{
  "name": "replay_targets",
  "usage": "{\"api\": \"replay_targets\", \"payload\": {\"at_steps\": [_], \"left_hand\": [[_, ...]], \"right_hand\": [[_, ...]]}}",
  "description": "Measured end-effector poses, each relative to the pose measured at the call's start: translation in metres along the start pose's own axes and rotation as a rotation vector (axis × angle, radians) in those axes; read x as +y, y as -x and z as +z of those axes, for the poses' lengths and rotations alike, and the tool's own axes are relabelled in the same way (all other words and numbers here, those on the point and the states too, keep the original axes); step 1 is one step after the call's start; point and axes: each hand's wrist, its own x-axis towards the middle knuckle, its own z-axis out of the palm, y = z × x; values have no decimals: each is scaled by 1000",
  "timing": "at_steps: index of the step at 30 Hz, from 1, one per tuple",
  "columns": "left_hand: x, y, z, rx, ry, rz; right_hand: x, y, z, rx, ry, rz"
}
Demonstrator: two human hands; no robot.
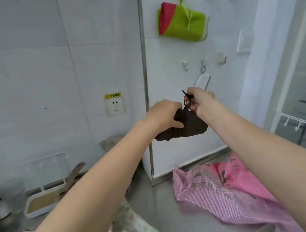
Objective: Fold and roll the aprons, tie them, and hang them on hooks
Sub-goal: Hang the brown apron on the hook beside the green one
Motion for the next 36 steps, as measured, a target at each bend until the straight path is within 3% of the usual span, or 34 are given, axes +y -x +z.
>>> {"api": "replay_targets", "payload": {"at_steps": [5, 11, 14, 18, 20, 25, 32, 36], "left_hand": [[45, -85, -29, 147, 51, 5], [50, -138, -73, 379, 379, -74], [48, -155, -91, 551, 424, -128], [38, -167, -113, 835, 537, -179], [35, -171, -119, 890, 550, -183], [31, -200, -132, 907, 557, -154], [64, -259, -127, 886, 503, -89], [80, -296, -128, 919, 469, -127]], "right_hand": [[-86, -52, -42, -139, -83, -93], [-163, -89, -55, -368, -260, -213], [-190, -96, -39, -417, -192, -386], [-222, -105, -11, -317, 69, -577], [-232, -109, 2, -252, 143, -608], [-262, -133, 21, -142, 190, -684], [-286, -180, -14, 29, 339, -743], [-306, -207, -21, 119, 558, -844]]}}
